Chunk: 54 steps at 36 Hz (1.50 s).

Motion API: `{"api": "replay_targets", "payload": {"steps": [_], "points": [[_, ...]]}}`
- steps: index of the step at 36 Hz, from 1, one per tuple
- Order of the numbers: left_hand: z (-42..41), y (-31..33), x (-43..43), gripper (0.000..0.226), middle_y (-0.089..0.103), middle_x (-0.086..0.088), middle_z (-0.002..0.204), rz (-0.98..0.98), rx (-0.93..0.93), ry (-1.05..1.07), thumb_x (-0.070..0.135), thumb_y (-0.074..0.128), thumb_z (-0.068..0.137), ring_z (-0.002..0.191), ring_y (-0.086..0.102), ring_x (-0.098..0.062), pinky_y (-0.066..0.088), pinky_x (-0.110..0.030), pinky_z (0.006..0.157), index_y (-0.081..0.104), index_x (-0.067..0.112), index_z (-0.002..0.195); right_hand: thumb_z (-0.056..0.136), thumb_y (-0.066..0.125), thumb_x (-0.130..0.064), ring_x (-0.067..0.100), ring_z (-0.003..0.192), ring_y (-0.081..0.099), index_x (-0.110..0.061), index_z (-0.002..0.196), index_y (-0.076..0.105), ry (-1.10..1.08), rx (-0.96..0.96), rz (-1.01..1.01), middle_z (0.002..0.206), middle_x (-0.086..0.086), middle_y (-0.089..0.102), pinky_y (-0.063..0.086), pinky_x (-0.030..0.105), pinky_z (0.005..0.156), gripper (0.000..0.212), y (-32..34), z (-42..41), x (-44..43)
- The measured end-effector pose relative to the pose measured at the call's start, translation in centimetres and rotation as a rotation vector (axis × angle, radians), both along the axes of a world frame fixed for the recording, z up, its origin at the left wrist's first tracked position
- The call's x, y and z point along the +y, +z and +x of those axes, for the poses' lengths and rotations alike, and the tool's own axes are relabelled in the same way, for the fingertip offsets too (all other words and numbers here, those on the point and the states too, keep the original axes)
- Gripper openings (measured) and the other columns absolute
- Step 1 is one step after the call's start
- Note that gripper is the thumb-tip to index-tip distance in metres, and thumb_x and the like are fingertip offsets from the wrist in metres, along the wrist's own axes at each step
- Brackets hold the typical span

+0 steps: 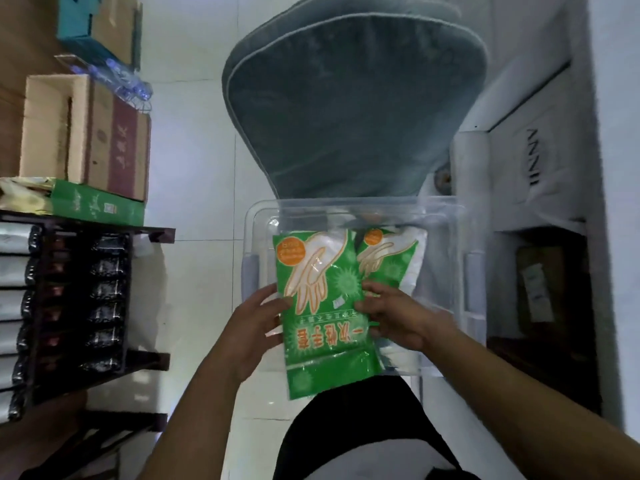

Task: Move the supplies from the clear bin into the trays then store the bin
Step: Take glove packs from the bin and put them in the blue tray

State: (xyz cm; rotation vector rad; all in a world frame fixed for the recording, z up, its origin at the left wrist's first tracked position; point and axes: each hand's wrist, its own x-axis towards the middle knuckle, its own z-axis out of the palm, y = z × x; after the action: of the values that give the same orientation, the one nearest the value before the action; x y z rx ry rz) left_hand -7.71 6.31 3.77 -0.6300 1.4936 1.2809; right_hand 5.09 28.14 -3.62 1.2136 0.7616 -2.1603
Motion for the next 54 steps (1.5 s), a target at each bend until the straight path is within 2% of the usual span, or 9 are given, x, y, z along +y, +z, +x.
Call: {"api": "replay_targets", "payload": {"steps": [5,12,19,32,38,40,42,46,54], "points": [[0.5,0.5,1.0,0.036,0.075,-0.014,0.111,0.030,0.071,-0.008,0.000,0.061,0.090,0.091,0.073,-0.028,0.056,-0.049,0.085,0.065,0.012,0.123,0.083,0.065,0.006,0.008,0.048,0.052,-0.023,0.111,0.057,-0.033,0.074,-0.039,0.066,0.000,0.070,0.036,0.022,0.042,0.041,0.9,0.9,-0.6],[1.8,0.7,1.1,0.040,0.076,-0.010,0.111,-0.063,0.173,0.012,-0.002,0.064,0.087,0.099,0.072,-0.033,0.059,-0.049,0.080,0.067,0.019,0.121,0.076,0.080,-0.018,0.013,0.077,0.071,-0.023,0.106,0.068,0.009,0.086,0.010,0.093,0.000,0.076,0.056,0.030,0.061,0.033,-0.6,0.1,0.5],[2.7,0.5,1.5,0.030,0.078,-0.007,0.099,-0.216,0.275,0.064,-0.002,0.065,0.086,0.078,0.075,-0.022,0.058,-0.035,0.057,0.072,0.021,0.103,0.081,0.075,-0.016,0.038,0.105,0.063,-0.001,0.120,0.056,-0.314,-0.467,0.480,0.120,0.021,0.063,0.053,0.049,0.092,0.046,-9.3,0.9,3.7],[2.1,-1.7,0.6,0.035,0.078,-0.006,0.102,-0.234,0.234,0.053,-0.002,0.066,0.085,0.081,0.076,-0.018,0.057,-0.033,0.056,0.071,0.024,0.108,0.075,0.079,-0.035,0.020,0.114,0.043,-0.005,0.146,0.025,0.052,-0.601,0.663,0.128,0.011,0.042,0.040,0.044,0.109,0.094,-16.7,-0.9,3.1],[1.0,-1.0,-0.5,0.039,0.078,-0.005,0.102,-0.204,0.270,0.058,-0.003,0.065,0.086,0.086,0.076,-0.023,0.058,-0.037,0.060,0.069,0.022,0.115,0.087,0.061,-0.022,0.020,0.094,0.054,-0.010,0.119,0.058,0.048,-0.549,0.763,0.098,0.003,0.056,0.045,0.027,0.072,0.034,-15.4,-1.3,2.8],[0.8,-0.8,-1.0,0.039,0.078,-0.005,0.103,-0.184,0.283,0.060,-0.003,0.065,0.086,0.086,0.076,-0.022,0.058,-0.037,0.061,0.069,0.022,0.116,0.087,0.062,-0.018,0.019,0.093,0.064,-0.019,0.107,0.064,0.561,-0.439,0.894,0.094,-0.005,0.065,0.043,0.026,0.070,0.020,-14.4,-0.9,1.7],[0.8,-0.4,-1.6,0.038,0.078,-0.005,0.104,-0.159,0.285,0.061,-0.002,0.065,0.086,0.086,0.076,-0.021,0.058,-0.036,0.059,0.069,0.022,0.116,0.087,0.064,-0.019,0.019,0.102,0.067,-0.021,0.108,0.066,0.716,-0.446,1.015,0.106,-0.006,0.069,0.044,0.029,0.070,0.021,-13.2,-1.1,1.2],[0.6,0.4,-2.8,0.036,0.077,-0.007,0.107,-0.101,0.284,0.058,0.000,0.064,0.087,0.089,0.075,-0.022,0.058,-0.037,0.062,0.070,0.023,0.114,0.092,0.055,-0.018,0.024,0.101,0.063,-0.010,0.122,0.063,0.034,-0.506,0.796,0.121,0.009,0.066,0.043,0.025,0.065,0.032,-12.0,-1.1,0.9],[-0.5,2.9,-5.9,0.038,0.076,-0.007,0.111,0.044,0.291,0.023,-0.001,0.060,0.089,0.091,0.074,-0.020,0.058,-0.038,0.065,0.069,0.024,0.117,0.075,0.069,0.002,0.021,0.054,0.053,0.004,0.087,0.071,-0.011,-0.354,1.008,0.068,0.015,0.060,0.039,0.027,0.049,0.013,-4.5,2.1,-0.8]]}}
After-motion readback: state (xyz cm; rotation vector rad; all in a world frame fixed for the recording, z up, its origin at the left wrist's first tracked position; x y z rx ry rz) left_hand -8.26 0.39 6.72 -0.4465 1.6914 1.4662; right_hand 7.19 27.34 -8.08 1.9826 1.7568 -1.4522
